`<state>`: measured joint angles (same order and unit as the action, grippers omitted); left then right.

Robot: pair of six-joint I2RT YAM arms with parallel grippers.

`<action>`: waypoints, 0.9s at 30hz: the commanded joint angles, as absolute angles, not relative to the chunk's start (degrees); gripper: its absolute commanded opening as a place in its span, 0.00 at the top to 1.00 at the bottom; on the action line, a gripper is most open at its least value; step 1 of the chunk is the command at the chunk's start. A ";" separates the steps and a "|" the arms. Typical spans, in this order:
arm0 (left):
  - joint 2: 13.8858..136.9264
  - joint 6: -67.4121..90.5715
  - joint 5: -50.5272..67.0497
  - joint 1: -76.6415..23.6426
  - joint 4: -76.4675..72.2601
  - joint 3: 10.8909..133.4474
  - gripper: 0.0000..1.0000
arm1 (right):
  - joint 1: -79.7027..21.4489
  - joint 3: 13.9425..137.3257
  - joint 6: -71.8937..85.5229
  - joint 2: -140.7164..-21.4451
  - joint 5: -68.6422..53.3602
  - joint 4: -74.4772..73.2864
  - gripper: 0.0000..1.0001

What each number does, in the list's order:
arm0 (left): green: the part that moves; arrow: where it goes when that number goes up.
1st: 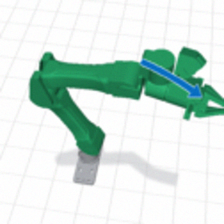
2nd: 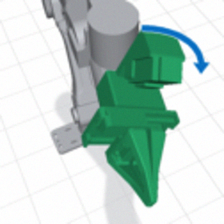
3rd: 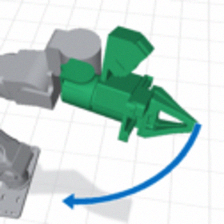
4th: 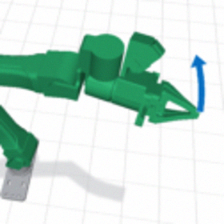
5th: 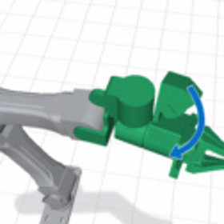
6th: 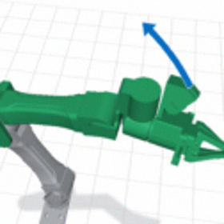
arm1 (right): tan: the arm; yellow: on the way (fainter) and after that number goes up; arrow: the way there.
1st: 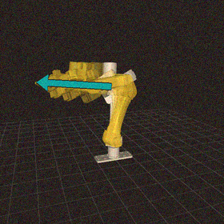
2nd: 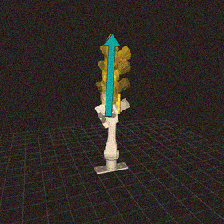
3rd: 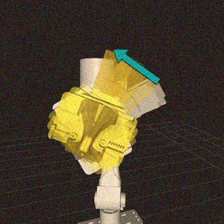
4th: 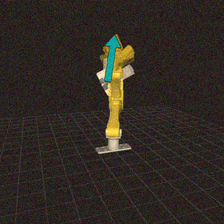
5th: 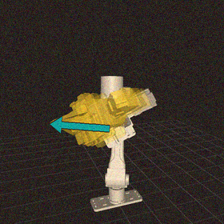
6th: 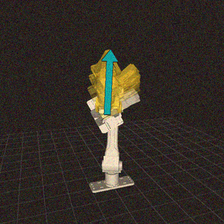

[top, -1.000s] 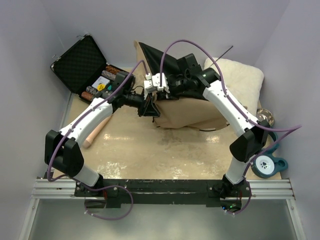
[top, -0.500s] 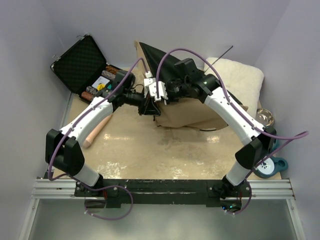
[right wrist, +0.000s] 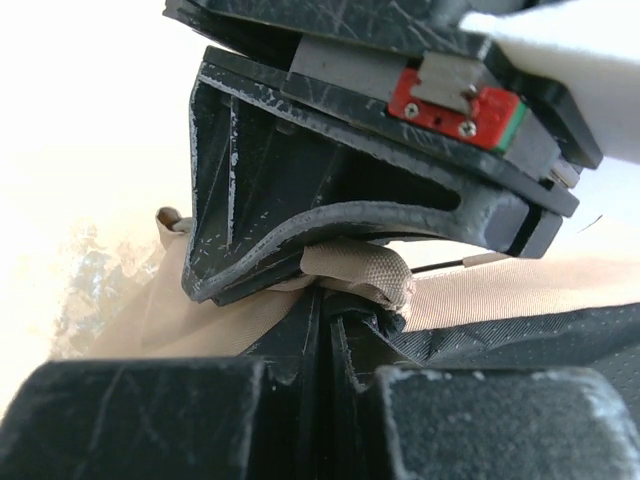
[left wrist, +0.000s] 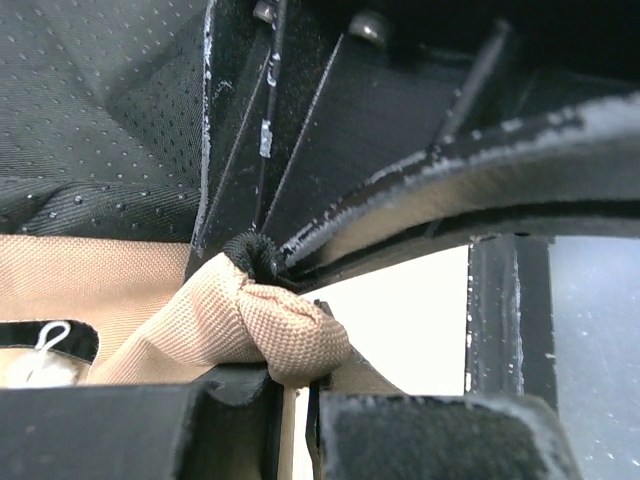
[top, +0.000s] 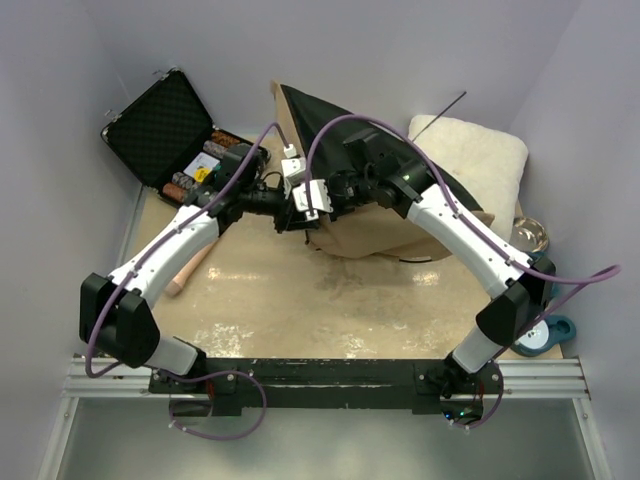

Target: Set up the pet tent

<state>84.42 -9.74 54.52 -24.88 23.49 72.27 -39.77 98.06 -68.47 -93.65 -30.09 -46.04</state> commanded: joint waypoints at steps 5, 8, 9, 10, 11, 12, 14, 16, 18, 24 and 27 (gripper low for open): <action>81.65 -6.68 51.42 -24.96 17.92 68.03 0.71 | -41.75 97.64 -65.83 -92.99 -34.36 -48.87 0.98; 81.65 -8.52 50.28 -24.61 19.42 66.54 0.56 | -41.66 97.73 -64.87 -93.16 -34.54 -48.43 1.00; 81.56 -9.05 50.19 -24.44 19.77 65.92 0.39 | -41.57 98.00 -64.69 -93.16 -34.63 -48.34 1.00; 81.39 -9.05 50.10 -24.17 19.69 65.05 0.31 | -41.49 98.09 -64.51 -93.25 -34.80 -48.34 1.00; 81.13 -9.14 50.27 -23.82 19.69 64.17 0.24 | -41.40 98.35 -64.42 -93.43 -34.89 -48.34 1.00; 80.69 -9.23 50.19 -23.64 18.99 63.38 0.17 | -41.31 98.52 -64.42 -93.43 -34.89 -48.43 1.00; 79.20 -8.18 50.01 -22.77 16.80 61.10 0.03 | -41.13 98.61 -64.42 -93.43 -34.81 -48.51 1.00; 77.09 -6.25 50.71 -21.37 12.77 58.46 0.00 | -41.05 98.61 -64.42 -93.60 -34.80 -48.69 1.00; 74.81 -4.32 51.41 -20.05 7.85 55.65 0.01 | -41.04 98.61 -64.42 -93.60 -34.89 -48.78 1.00; 65.85 -3.16 55.10 -17.58 -9.82 46.51 0.01 | -41.04 98.70 -64.16 -93.69 -35.07 -48.69 1.00; 61.88 -6.93 55.90 -17.40 -13.53 41.59 0.01 | -40.78 99.05 -63.29 -93.52 -35.33 -48.34 1.00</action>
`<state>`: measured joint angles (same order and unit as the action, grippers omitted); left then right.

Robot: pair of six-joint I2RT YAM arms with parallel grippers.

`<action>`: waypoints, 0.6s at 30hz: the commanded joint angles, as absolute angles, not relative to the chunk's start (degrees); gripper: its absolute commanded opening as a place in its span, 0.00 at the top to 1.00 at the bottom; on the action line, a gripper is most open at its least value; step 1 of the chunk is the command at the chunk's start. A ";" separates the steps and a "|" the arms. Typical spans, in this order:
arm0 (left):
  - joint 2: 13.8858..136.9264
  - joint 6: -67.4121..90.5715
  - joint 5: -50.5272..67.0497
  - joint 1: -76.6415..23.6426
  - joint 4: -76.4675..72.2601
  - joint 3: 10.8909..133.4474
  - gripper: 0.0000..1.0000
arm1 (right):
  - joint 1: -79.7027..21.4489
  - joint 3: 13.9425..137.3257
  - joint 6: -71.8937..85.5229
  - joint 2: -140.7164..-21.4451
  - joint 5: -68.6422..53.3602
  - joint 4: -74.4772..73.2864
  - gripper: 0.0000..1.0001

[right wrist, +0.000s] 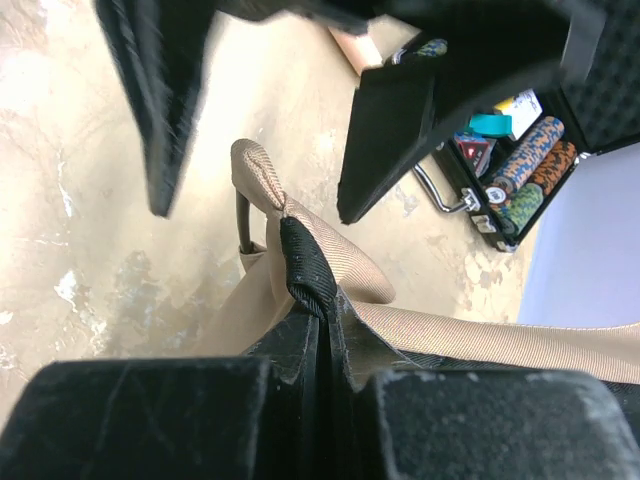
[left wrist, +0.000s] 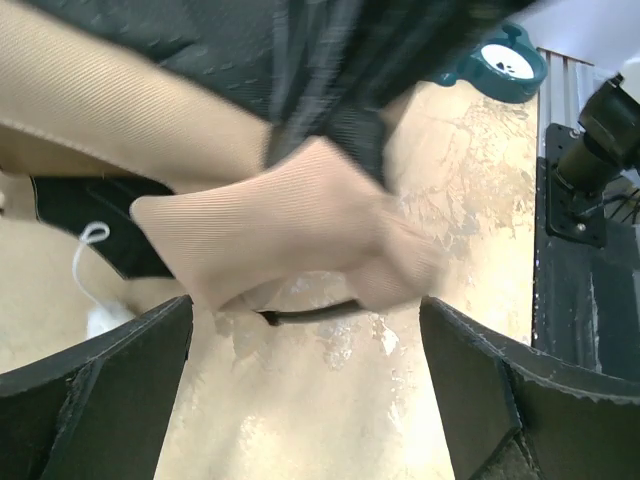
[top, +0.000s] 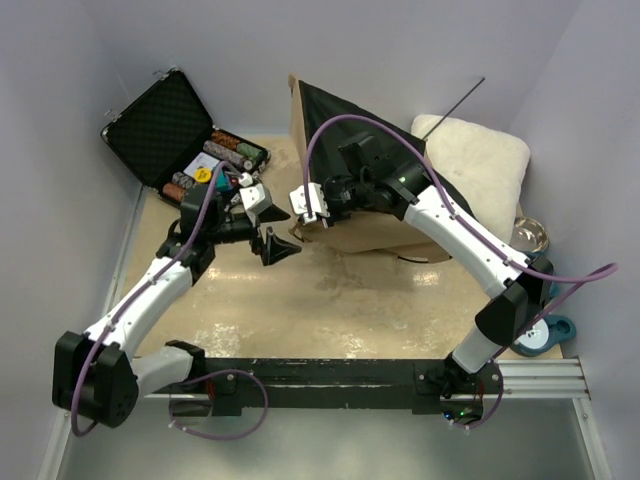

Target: Set up the pet tent

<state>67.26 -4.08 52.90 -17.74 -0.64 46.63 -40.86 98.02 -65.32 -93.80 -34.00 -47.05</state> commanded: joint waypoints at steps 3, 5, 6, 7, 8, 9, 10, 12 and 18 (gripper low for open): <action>59.86 -12.37 55.99 -16.96 -12.31 38.15 0.05 | -40.34 100.37 -62.23 -93.78 -36.47 -48.34 1.00; 59.15 -15.37 55.46 -16.96 -13.00 35.78 0.10 | -40.25 101.07 -61.79 -93.78 -37.26 -48.43 1.00; 58.98 -15.82 55.46 -16.88 -14.05 34.81 0.13 | -40.25 101.25 -61.44 -93.78 -37.53 -48.25 1.00; 59.15 -15.65 55.46 -16.96 -15.80 33.67 0.16 | -40.25 101.42 -61.26 -93.78 -37.96 -48.25 1.00; 59.24 -14.77 55.46 -16.96 -17.73 32.88 0.19 | -40.25 101.51 -61.09 -93.78 -38.23 -48.25 1.00; 59.67 -13.37 55.11 -17.05 -20.45 32.09 0.22 | -40.25 101.60 -60.91 -93.61 -38.41 -48.25 1.00; 59.94 -11.53 54.32 -17.05 -23.44 31.56 0.26 | -40.25 101.69 -60.73 -93.60 -38.58 -48.16 1.00; 61.34 -8.63 53.44 -17.31 -28.28 31.20 0.30 | -40.25 101.69 -60.47 -93.60 -38.76 -48.25 1.00; 64.77 -2.91 52.29 -20.03 -37.17 31.99 0.40 | -40.25 101.78 -59.85 -93.60 -38.85 -47.90 1.00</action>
<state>63.33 -6.79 52.53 -18.15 -25.21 31.24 -40.32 99.35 -61.69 -93.80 -36.21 -48.01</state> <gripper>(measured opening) 0.629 0.033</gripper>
